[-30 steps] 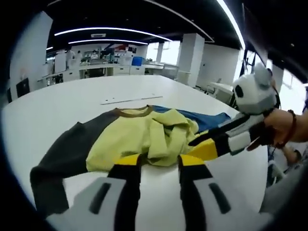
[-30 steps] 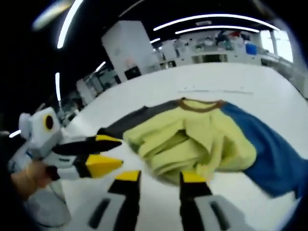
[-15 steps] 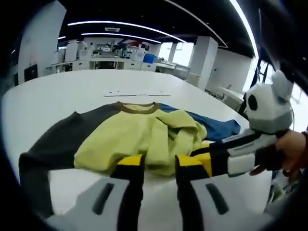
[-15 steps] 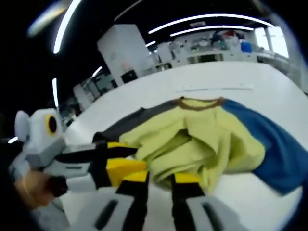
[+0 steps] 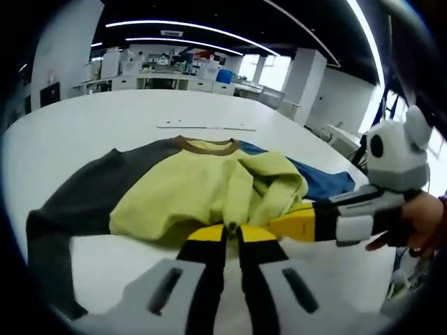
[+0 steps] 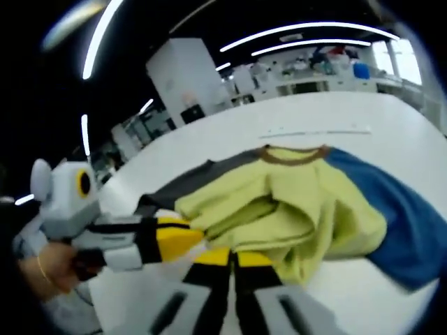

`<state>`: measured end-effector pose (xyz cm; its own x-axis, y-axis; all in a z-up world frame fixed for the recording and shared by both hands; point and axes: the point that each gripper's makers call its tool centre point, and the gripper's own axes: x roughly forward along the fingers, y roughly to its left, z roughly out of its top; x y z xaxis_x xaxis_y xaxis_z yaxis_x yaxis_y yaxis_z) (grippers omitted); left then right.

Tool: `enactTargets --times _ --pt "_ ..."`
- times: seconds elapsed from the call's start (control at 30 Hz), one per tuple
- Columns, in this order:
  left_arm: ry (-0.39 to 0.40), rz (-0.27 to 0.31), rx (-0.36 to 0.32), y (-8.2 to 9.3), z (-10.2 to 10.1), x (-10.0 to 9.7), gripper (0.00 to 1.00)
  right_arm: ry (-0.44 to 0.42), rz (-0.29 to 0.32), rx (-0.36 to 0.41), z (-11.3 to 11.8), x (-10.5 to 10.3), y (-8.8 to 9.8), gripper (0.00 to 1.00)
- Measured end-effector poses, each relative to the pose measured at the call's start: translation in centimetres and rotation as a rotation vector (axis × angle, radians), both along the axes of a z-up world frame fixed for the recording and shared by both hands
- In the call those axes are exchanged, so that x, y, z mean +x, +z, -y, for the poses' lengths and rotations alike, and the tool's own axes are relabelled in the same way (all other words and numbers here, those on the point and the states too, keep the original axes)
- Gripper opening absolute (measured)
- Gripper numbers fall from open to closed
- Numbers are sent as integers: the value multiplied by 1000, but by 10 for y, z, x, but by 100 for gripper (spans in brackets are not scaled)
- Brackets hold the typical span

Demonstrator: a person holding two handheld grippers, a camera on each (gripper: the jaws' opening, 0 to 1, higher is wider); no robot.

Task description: Fold the garment on the visible template until the final outline fits inside the template.

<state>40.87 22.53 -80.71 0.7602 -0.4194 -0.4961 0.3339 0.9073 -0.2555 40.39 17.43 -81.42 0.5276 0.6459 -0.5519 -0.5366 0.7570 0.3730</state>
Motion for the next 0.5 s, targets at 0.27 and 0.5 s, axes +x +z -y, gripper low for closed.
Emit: enactTargets --times 0.27,0.5 --pt "-1 27 -18 23 -8 -9 3 35 31 11 11 -8 17 0" --pt "24 50 -21 41 -25 -18 3 52 42 4 31 -20 31 0"
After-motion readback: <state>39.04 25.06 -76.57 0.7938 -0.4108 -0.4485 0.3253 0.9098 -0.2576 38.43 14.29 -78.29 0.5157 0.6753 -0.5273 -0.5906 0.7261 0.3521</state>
